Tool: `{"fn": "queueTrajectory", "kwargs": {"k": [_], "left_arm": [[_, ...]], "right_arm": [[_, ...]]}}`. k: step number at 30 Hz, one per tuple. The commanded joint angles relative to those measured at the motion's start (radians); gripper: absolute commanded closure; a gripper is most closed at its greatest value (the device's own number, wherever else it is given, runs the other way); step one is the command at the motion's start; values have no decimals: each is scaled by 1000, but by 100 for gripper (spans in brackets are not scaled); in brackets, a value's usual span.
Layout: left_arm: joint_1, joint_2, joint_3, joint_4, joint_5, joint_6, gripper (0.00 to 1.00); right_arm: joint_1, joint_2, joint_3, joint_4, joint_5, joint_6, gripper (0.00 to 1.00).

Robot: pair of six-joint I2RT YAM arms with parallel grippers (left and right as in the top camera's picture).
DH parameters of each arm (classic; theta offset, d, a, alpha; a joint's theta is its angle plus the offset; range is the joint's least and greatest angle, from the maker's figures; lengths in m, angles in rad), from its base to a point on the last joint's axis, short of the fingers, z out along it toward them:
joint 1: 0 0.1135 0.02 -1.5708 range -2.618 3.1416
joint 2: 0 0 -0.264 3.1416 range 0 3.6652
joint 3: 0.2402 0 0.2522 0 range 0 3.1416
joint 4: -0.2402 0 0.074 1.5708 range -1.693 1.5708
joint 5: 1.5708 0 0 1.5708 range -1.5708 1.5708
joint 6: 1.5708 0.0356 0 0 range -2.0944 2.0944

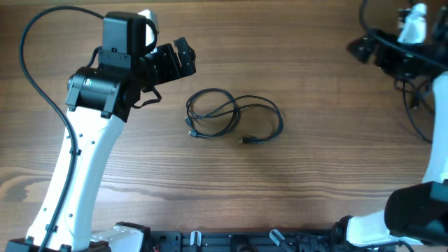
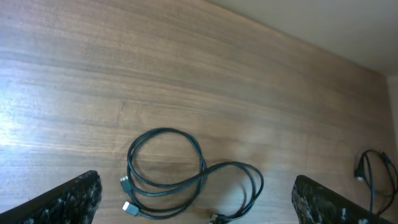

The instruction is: Untangle cables

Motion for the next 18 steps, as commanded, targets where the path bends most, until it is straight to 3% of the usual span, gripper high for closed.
{"fn": "queueTrajectory", "kwargs": {"k": [1,9,14,18], "left_arm": [[-1,40,6,-31,13,-10,0],[-1,148,5,-52,121,-10,0],[-21,236,5,-103,133,-4,9],[-48,277,5,-148,133,87,10]], "right_arm": [[76,1,9,-1,-12,-24,0],[165,4,-31,2,23,-23,1],[165,4,-51,-2,22,-21,2],[166,4,-51,-6,23,-24,3]]}}
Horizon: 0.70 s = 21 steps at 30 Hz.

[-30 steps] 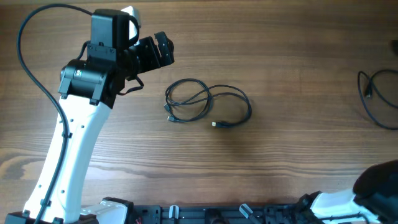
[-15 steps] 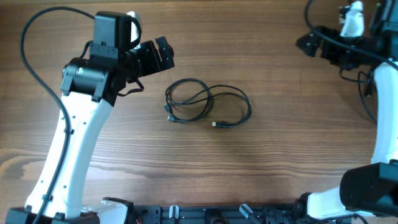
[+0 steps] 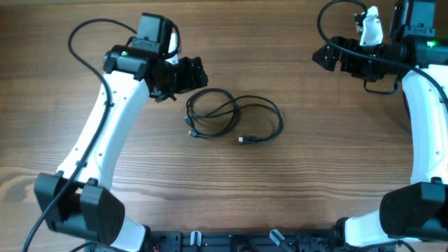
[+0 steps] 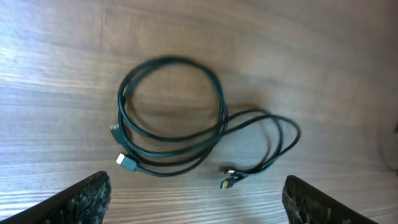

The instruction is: Untangle cables

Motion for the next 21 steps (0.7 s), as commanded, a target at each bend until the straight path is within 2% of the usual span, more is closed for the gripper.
{"fn": "queueTrajectory", "kwargs": {"k": [1,2,7,9,16,21], "left_arm": [[-29,36,5,-27,20,107,10],[-33,42,5,-31,24,140,11],[-66,76,-16,-41,39,553,14],[-67,93,-40,-10,39,652,13],[-79,213,-87,76,132,863,12],[-98,285,-93,135,132,883,14]], "right_arm": [[4,2,-8,-4,10,-22,3],[4,2,-8,-3,10,-22,3],[4,2,-8,-3,10,-21,3],[4,2,-8,-5,10,-22,4],[4,2,-8,-7,10,-21,3],[4,2,-8,-8,10,-21,4]]}}
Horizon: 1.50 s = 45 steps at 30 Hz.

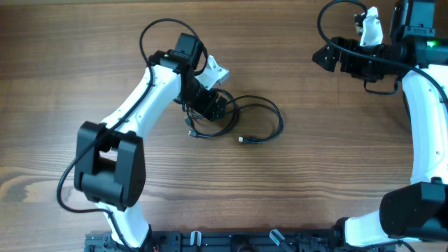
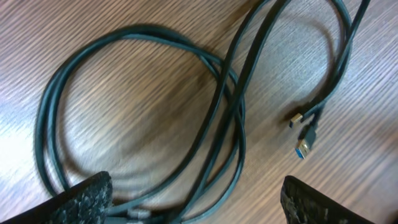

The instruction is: Untangle cables

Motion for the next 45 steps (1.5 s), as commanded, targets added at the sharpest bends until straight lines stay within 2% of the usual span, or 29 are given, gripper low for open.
{"fn": "queueTrajectory", "kwargs": {"k": [1,3,4,14,15,19,21,27,29,30,33,38,42,45], "left_arm": [[-16,50,-12,42,29,61,20],[-17,58,-13,74,30,57,32],[-17,58,-13,80,30,57,35],[-17,71,-46,122,30,57,38],[-17,72,-48,124,30,57,42],[-17,72,-48,130,30,57,69],[-17,72,-47,133,30,48,96],[-7,8,30,105,29,-140,96],[5,-57,82,101,30,-241,96],[12,-119,127,102,31,-333,96],[12,-225,199,111,51,-447,96],[12,-431,232,257,174,-612,96],[14,-551,232,377,175,-753,96],[21,-600,232,446,111,-882,96]], "right_arm": [[4,2,-8,-4,10,-21,3],[4,2,-8,-8,10,-21,3],[4,2,-8,-9,10,-21,3],[4,2,-8,-14,25,-21,2],[3,2,-8,-16,40,-21,2],[3,2,-8,-25,52,-21,2],[3,2,-8,-25,53,-21,1],[3,2,-8,-24,56,-21,0],[3,2,-8,-26,56,-20,0],[3,2,-8,-26,56,-21,1],[3,2,-8,-26,55,-21,0],[3,2,-8,-26,55,-21,0],[3,2,-8,-27,55,-21,0],[3,2,-8,-27,55,-21,0]]}}
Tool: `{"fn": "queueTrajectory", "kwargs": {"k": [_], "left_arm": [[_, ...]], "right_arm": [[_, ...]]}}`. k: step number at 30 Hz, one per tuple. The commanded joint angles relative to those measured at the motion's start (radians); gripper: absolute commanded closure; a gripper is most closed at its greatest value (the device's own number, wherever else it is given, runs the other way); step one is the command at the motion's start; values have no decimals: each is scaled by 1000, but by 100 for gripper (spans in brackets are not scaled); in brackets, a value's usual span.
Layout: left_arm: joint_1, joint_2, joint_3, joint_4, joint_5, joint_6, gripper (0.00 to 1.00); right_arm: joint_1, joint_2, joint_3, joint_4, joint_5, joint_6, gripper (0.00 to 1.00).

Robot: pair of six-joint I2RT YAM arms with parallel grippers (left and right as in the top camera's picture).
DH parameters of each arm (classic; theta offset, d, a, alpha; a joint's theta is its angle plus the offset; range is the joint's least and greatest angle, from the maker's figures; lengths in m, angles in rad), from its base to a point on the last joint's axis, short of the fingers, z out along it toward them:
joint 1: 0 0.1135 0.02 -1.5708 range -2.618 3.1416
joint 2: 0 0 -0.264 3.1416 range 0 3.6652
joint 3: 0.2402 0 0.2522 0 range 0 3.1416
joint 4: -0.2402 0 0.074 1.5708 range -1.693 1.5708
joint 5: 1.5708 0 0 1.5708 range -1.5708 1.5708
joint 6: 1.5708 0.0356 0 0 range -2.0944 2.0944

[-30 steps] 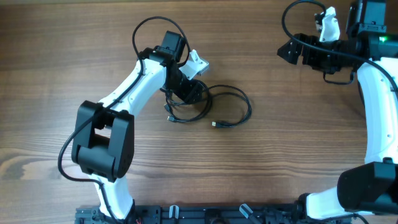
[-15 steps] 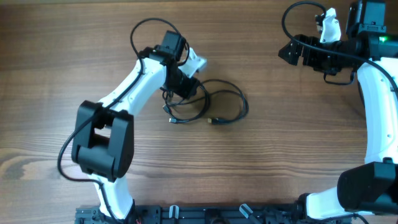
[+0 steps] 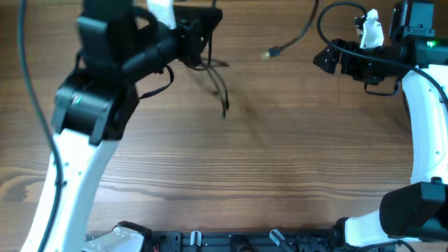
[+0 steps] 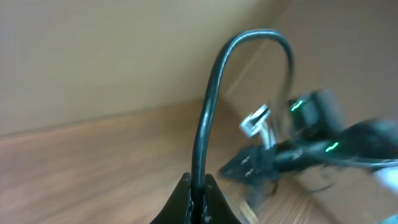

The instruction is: Untangle cables

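Observation:
The dark cable (image 3: 218, 82) is lifted off the wooden table (image 3: 280, 175). My left gripper (image 3: 204, 26) is raised at the back left and shut on it. Loose strands dangle from the gripper to about mid-table height, and one end with a light connector (image 3: 268, 52) swings out to the right. In the left wrist view the fingertips (image 4: 186, 194) pinch the cable (image 4: 214, 81), which arcs up and over; my gripper (image 4: 200, 190) is closed tight round it. My right gripper (image 3: 324, 57) hovers open at the back right, holding nothing.
My right arm (image 4: 311, 140) shows blurred beyond the cable in the left wrist view. Its own black wiring (image 3: 329, 17) loops at the back right corner. The arm bases (image 3: 210, 241) line the front edge.
My left gripper was down on the coiled cable on the table. Now it is shut on the cable and raised toward the back, with the coil pulled apart and hanging. The right arm is unchanged.
The cable lay coiled at mid-table with my left gripper open to its left. Then the gripper stood closer to the coil, then right over its loops. Now the cable hangs from the shut left gripper above the table. The right arm shifted once early on.

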Motion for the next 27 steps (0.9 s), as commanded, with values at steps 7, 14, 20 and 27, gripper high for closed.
{"fn": "queueTrajectory", "kwargs": {"k": [7,14,20,27], "left_arm": [[63,-37,9,150,-55,-594,96],[68,-40,9,251,-9,-643,96],[68,-40,9,224,21,-695,96],[68,-40,9,234,83,-698,96]], "right_arm": [[4,2,-8,-1,16,-21,0],[48,2,-8,-3,-410,-331,2],[251,2,-8,132,-583,-544,2],[448,48,-8,399,-547,-544,14]]}}
